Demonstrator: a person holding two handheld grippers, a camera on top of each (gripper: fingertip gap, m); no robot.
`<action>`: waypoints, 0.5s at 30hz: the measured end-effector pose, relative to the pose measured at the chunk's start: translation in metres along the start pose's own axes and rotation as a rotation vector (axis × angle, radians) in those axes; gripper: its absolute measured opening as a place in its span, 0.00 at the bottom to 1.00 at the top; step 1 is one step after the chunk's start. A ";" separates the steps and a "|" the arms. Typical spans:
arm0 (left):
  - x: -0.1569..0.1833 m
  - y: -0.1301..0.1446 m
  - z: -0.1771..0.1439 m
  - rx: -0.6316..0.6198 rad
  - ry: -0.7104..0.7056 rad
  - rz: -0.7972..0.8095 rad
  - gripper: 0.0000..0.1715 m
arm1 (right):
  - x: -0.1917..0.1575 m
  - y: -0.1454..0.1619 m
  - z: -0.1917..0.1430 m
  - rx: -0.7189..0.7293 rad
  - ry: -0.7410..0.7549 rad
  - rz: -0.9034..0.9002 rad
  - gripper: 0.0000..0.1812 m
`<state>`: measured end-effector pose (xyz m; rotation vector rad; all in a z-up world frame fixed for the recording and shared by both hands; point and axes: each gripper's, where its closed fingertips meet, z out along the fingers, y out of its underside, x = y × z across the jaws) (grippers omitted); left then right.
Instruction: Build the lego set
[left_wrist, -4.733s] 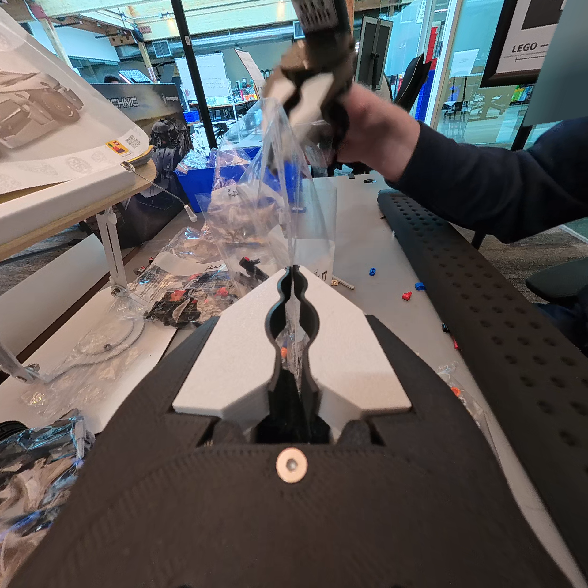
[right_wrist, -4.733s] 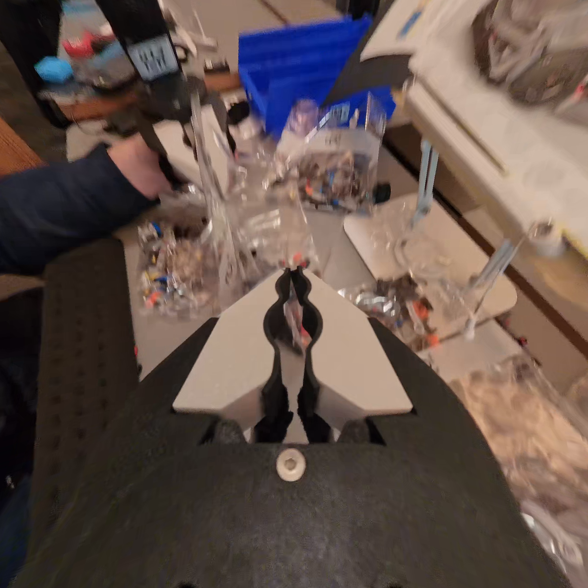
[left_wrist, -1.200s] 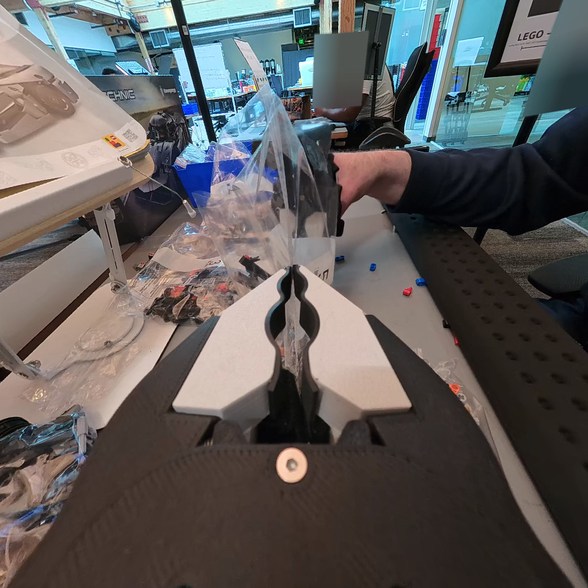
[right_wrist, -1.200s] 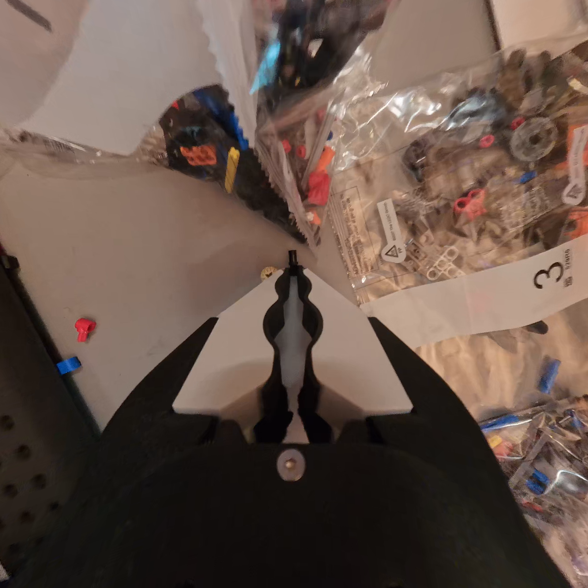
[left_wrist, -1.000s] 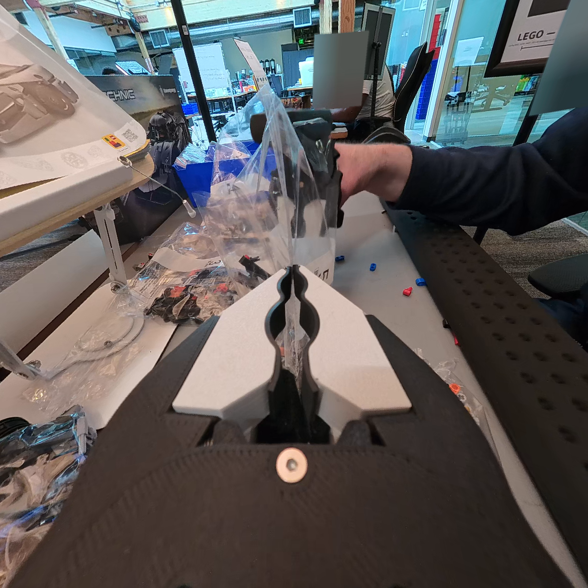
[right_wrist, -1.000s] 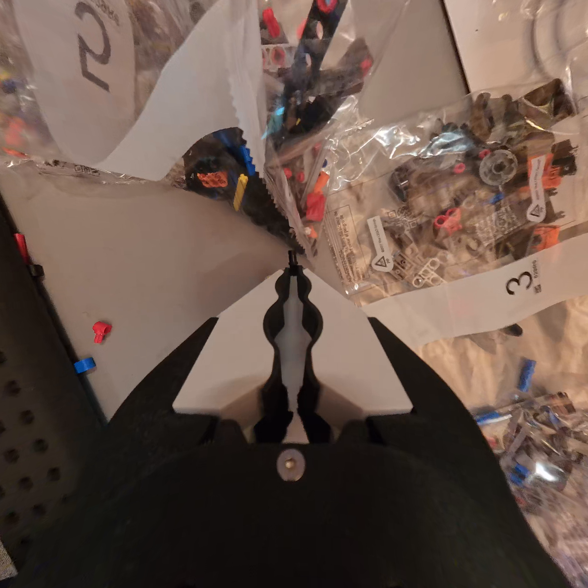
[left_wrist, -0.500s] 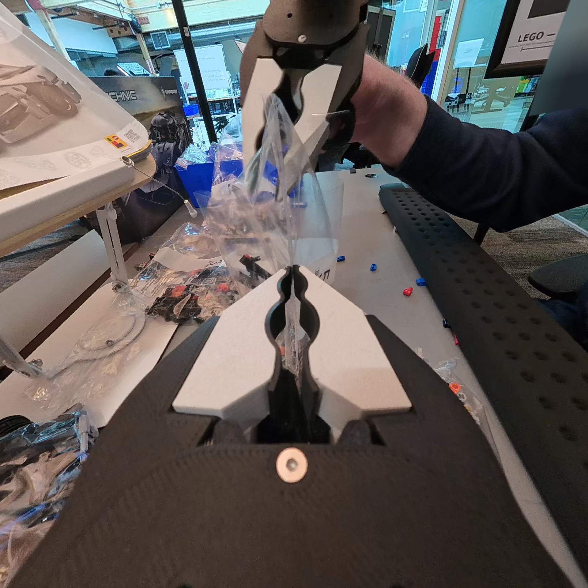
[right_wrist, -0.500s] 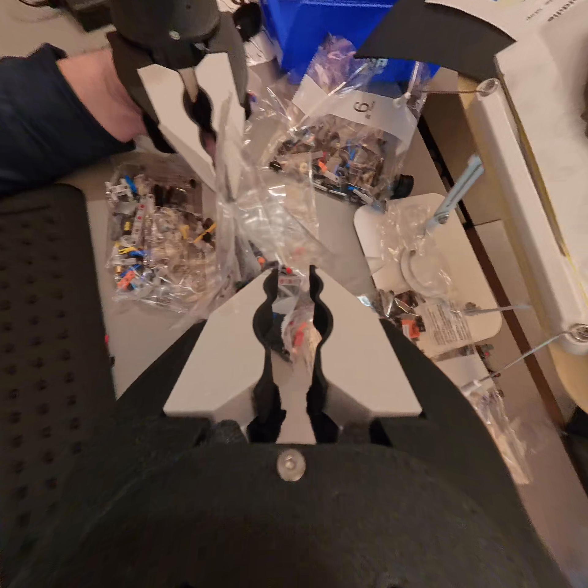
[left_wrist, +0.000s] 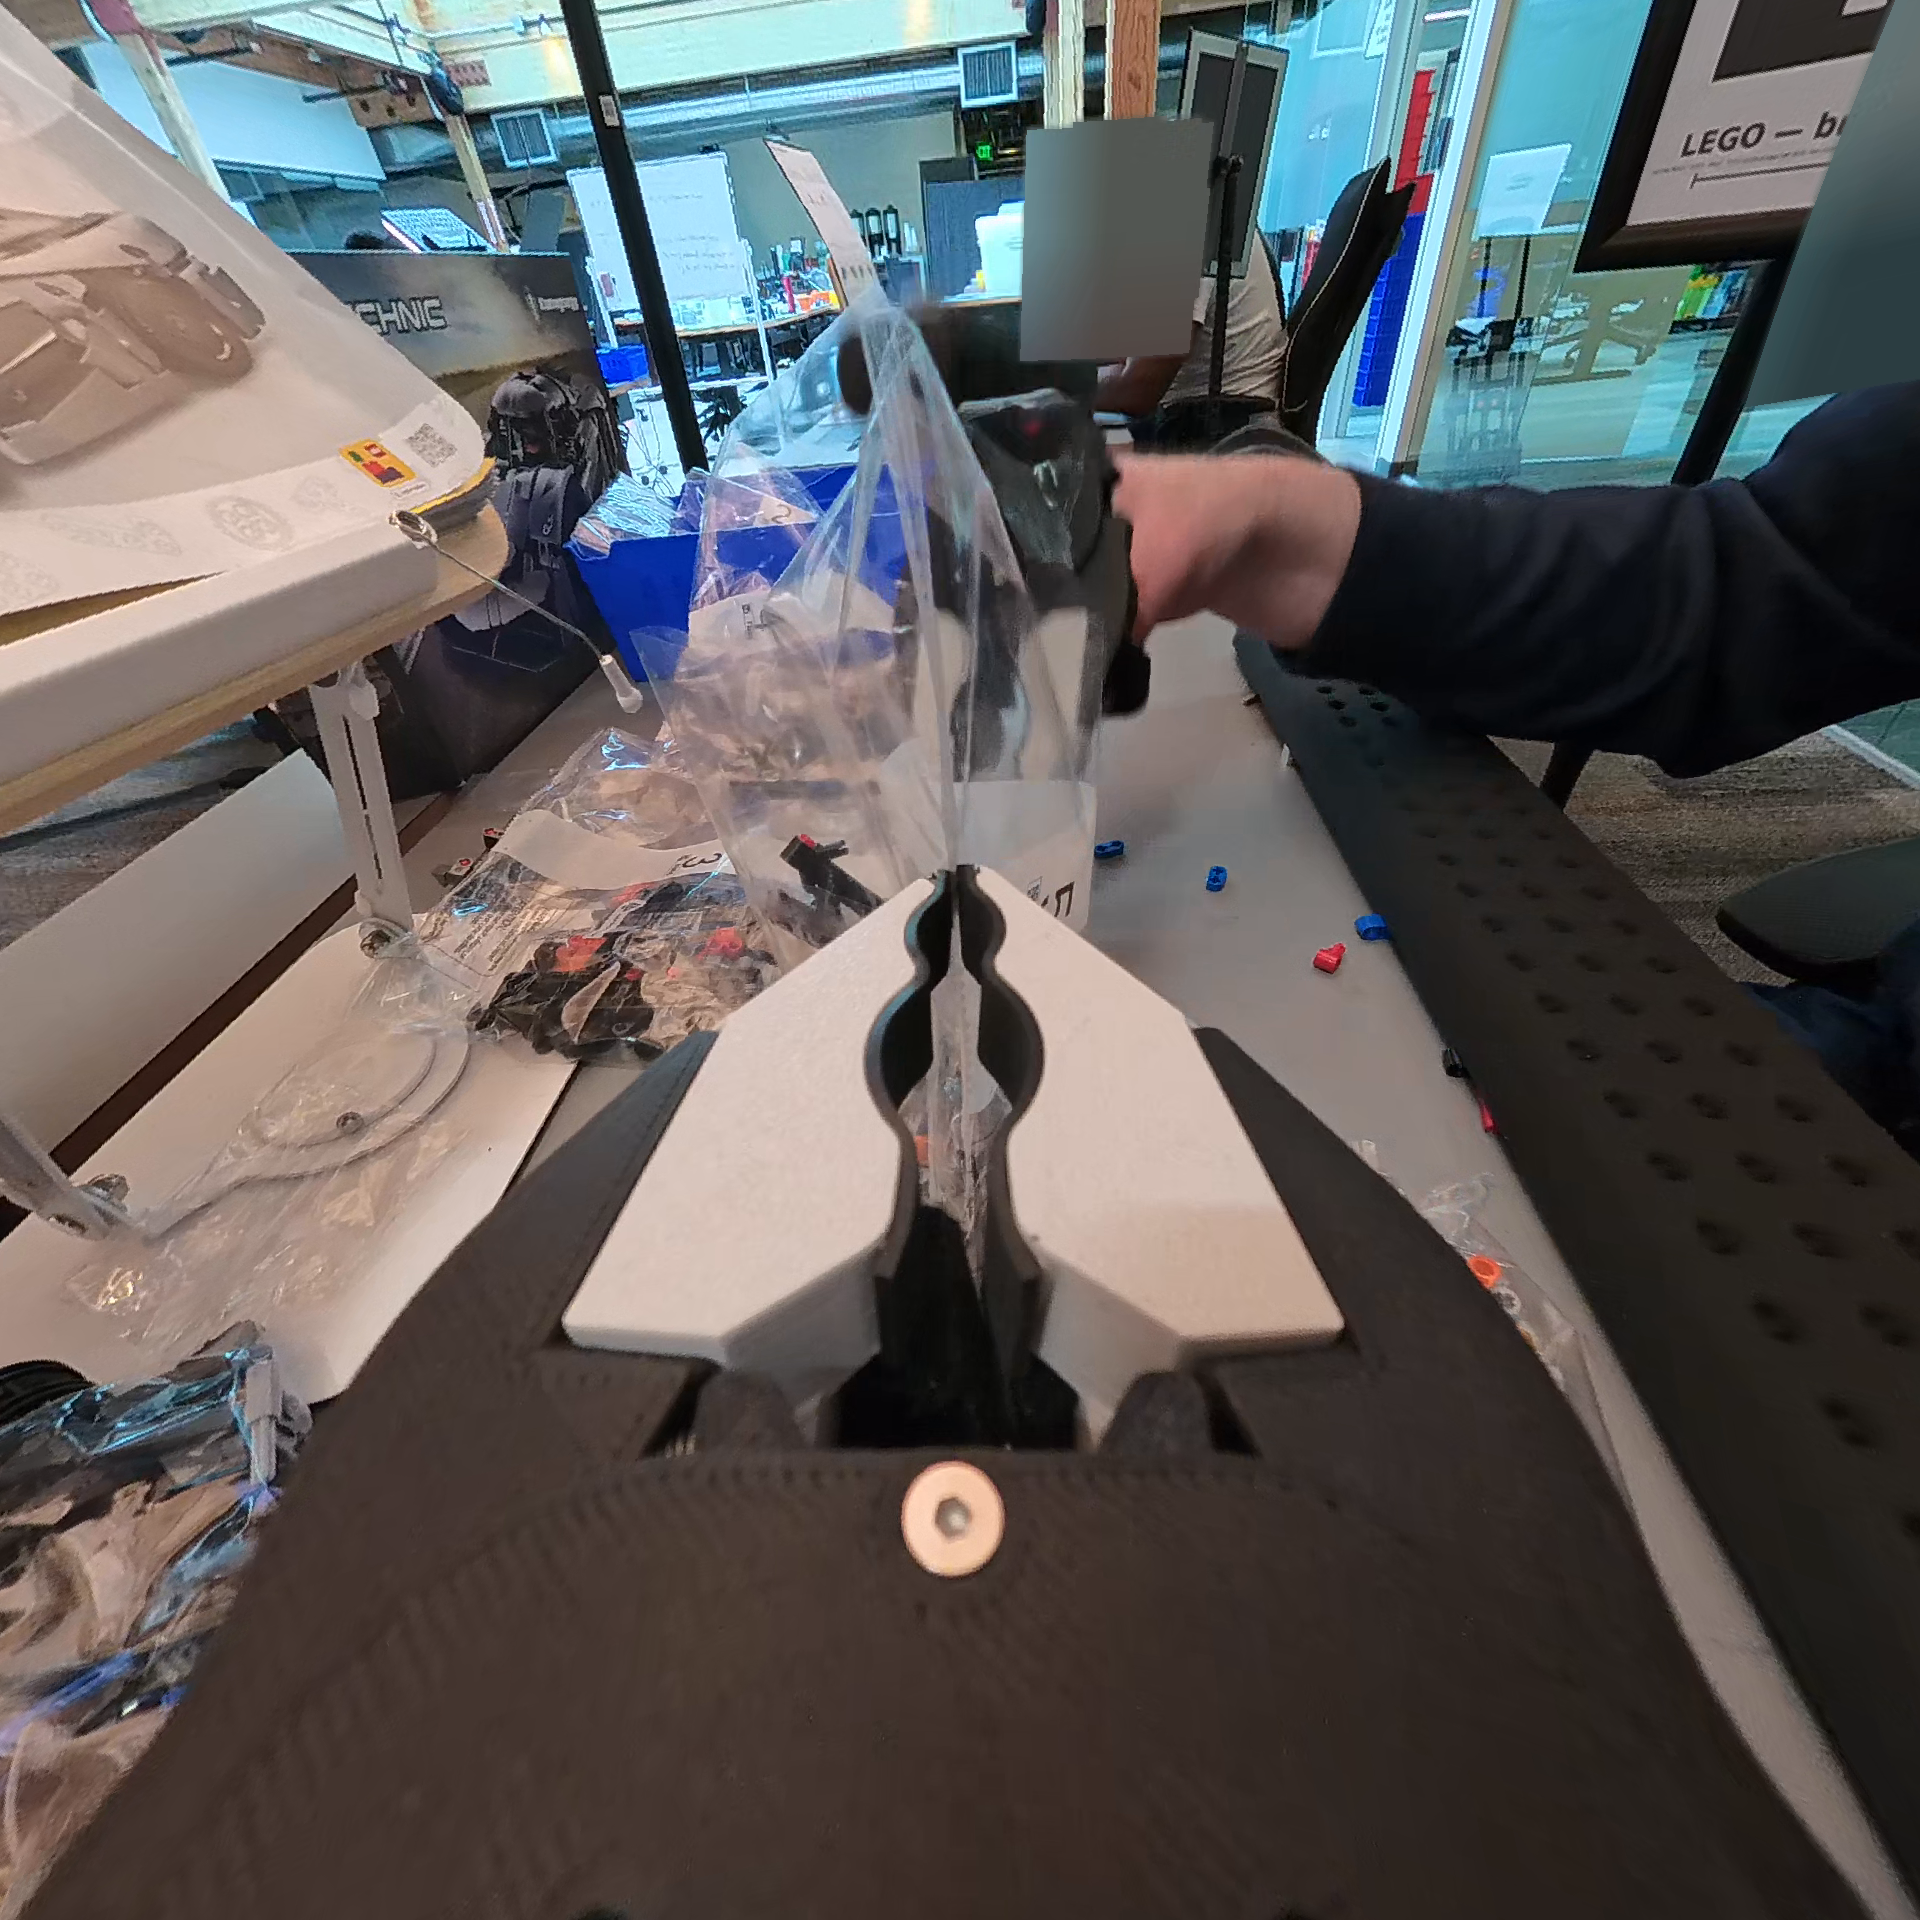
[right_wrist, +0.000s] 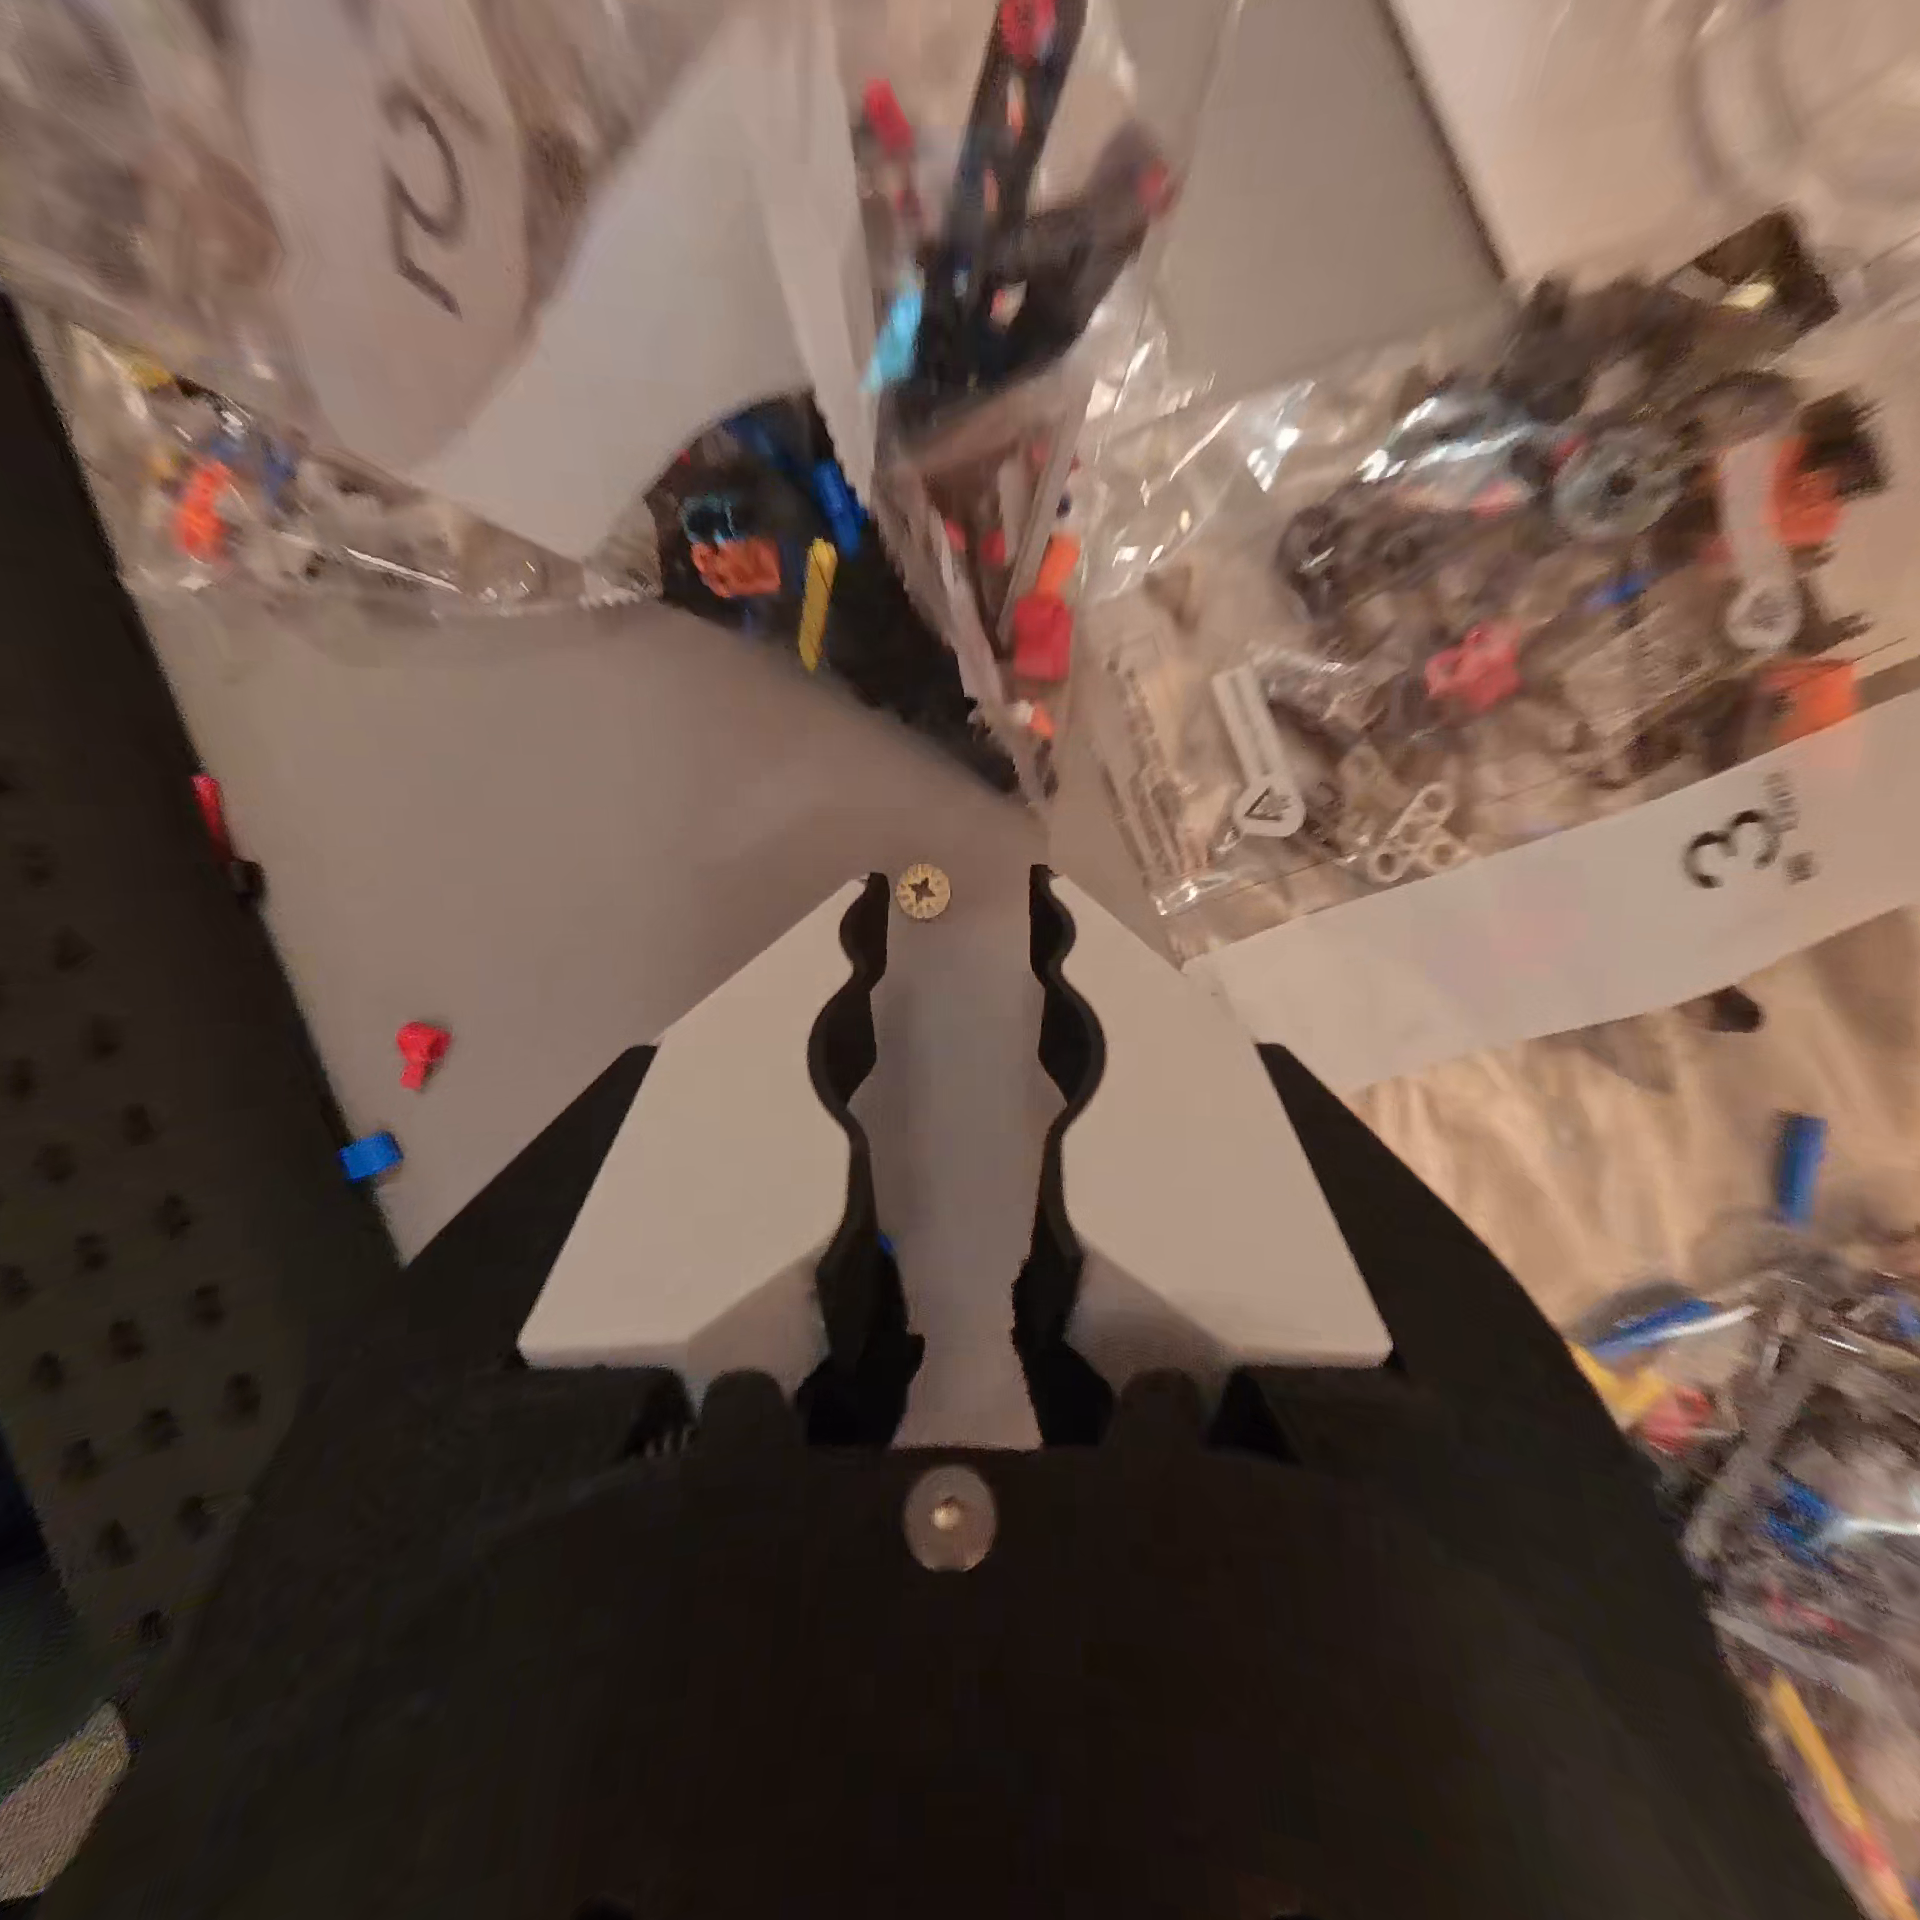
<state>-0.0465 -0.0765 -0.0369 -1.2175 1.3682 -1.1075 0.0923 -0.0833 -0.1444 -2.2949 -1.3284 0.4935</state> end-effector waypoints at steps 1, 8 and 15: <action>0.000 0.000 0.000 0.001 -0.001 -0.002 0.00 | 0.001 0.005 0.008 -0.026 0.005 -0.002 0.14; 0.000 0.001 0.001 -0.004 0.001 -0.003 0.00 | -0.001 0.015 0.028 -0.082 -0.005 -0.027 0.13; 0.000 0.001 0.001 -0.006 0.001 -0.001 0.00 | 0.003 0.017 0.028 -0.083 0.031 -0.032 0.05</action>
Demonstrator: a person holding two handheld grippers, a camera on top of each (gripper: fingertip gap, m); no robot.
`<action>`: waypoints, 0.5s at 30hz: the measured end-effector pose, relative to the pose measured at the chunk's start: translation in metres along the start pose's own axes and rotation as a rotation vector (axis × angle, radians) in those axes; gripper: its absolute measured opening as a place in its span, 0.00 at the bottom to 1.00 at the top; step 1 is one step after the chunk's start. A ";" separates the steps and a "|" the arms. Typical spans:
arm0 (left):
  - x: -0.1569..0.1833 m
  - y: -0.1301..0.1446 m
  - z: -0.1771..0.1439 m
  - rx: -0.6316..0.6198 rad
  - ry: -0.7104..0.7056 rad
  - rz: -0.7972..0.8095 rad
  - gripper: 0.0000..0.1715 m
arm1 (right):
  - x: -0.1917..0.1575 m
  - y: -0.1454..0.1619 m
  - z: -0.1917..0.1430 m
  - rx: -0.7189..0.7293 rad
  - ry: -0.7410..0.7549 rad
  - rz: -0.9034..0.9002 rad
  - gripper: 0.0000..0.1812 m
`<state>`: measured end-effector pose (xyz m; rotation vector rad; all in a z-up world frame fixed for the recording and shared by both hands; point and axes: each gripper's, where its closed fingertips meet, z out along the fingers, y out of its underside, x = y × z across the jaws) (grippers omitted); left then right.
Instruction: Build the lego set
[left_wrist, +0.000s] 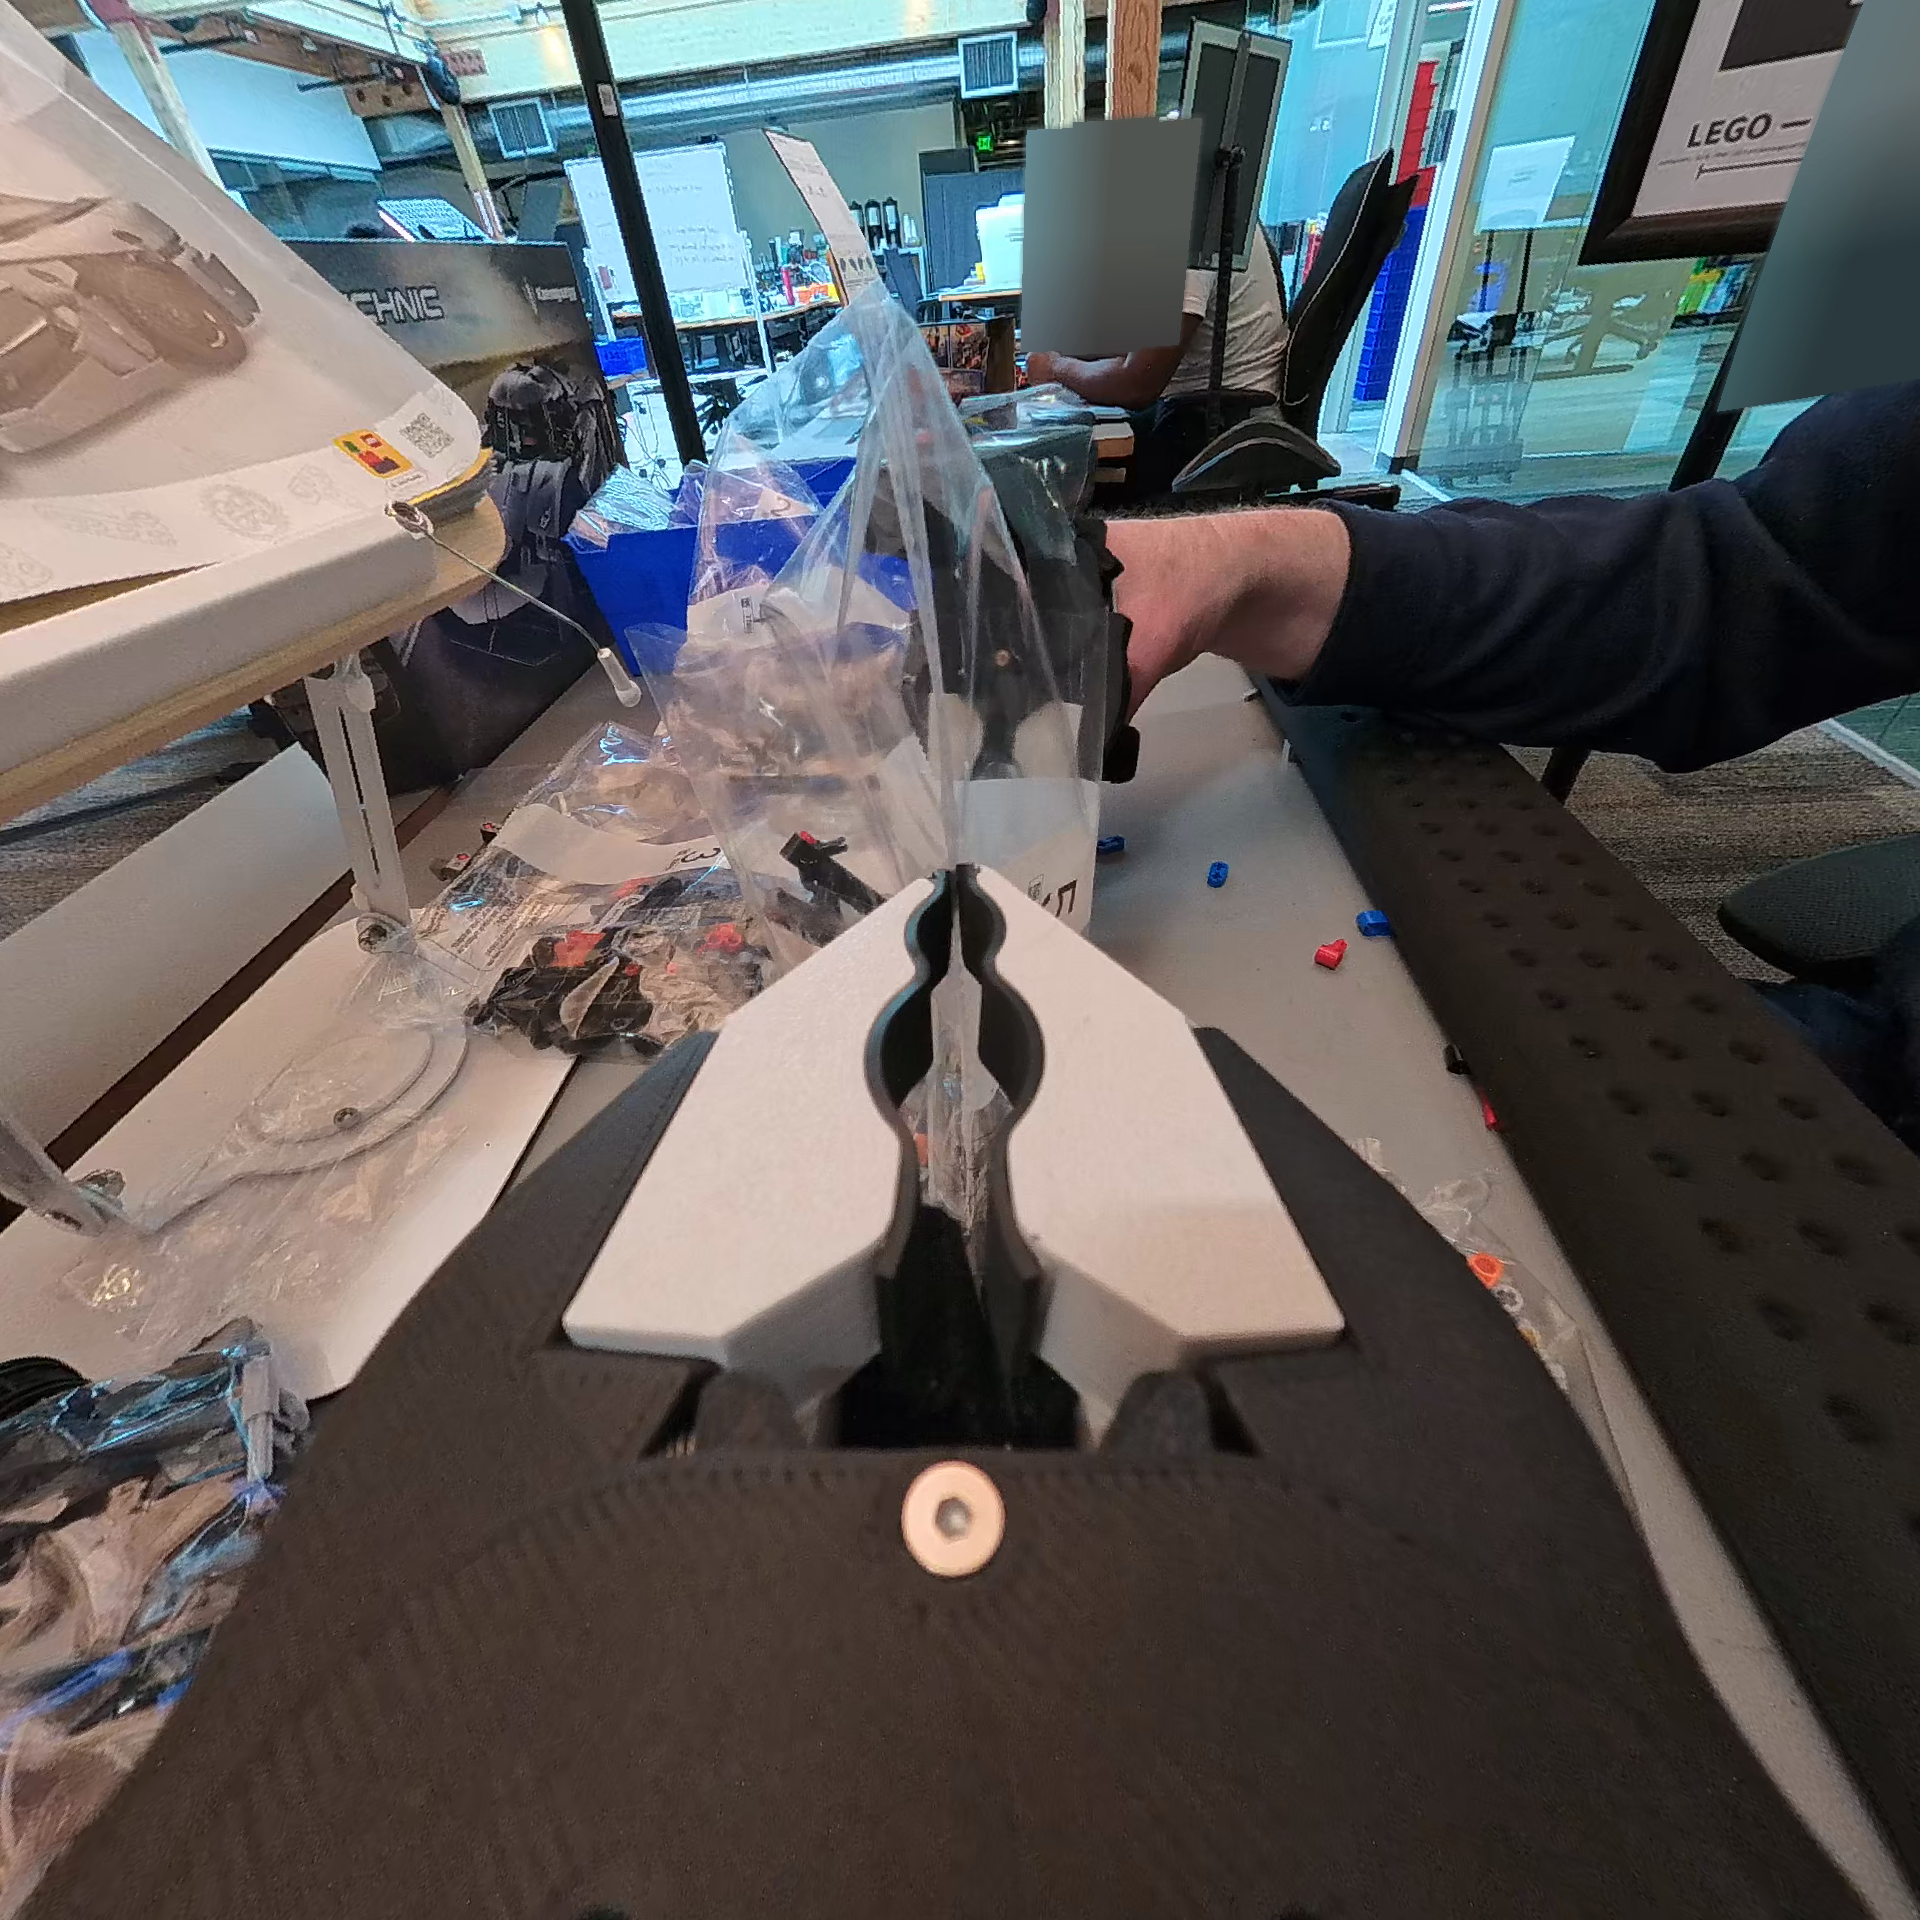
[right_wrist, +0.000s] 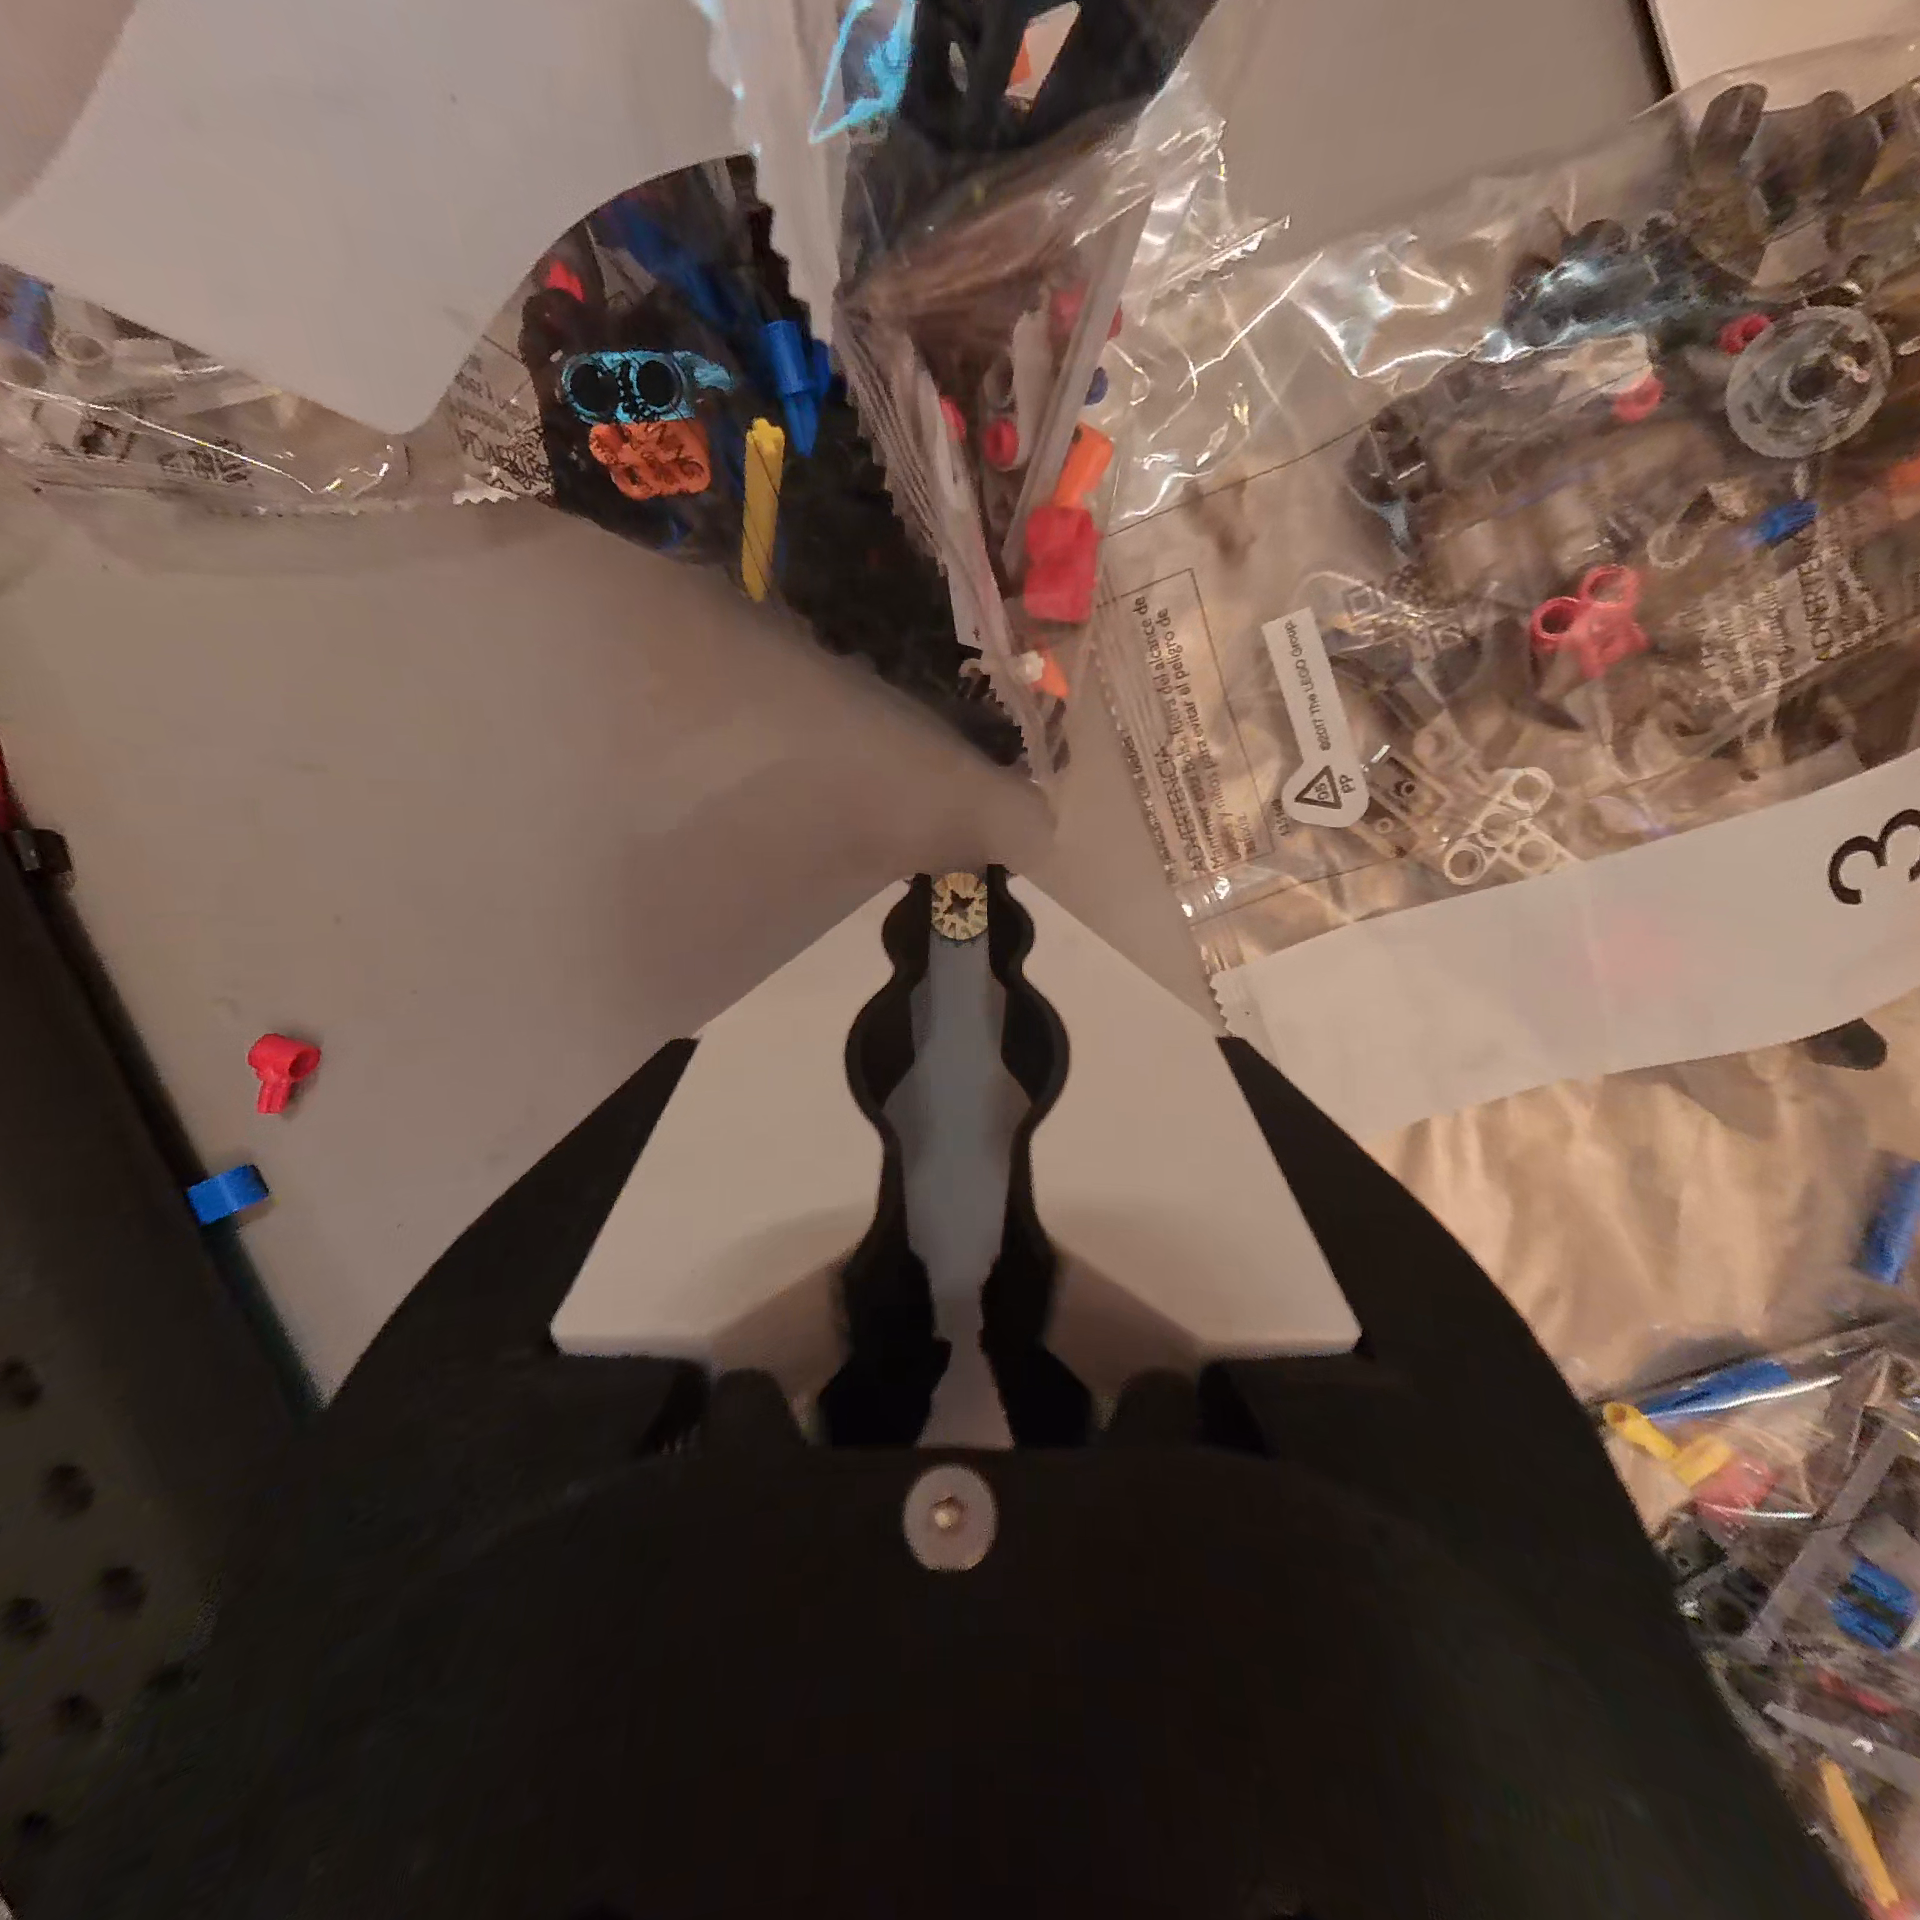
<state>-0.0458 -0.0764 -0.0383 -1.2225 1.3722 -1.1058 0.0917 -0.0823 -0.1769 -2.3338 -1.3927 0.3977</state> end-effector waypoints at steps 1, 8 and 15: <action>0.000 0.000 0.000 0.000 0.000 0.000 0.00 | 0.000 0.000 0.000 0.000 -0.001 0.003 0.05; 0.000 0.000 0.000 -0.003 -0.001 0.004 0.00 | -0.002 0.001 -0.001 0.011 -0.019 0.016 0.04; 0.000 0.000 0.000 -0.002 -0.003 0.003 0.00 | 0.001 -0.009 -0.022 0.076 -0.010 0.028 0.04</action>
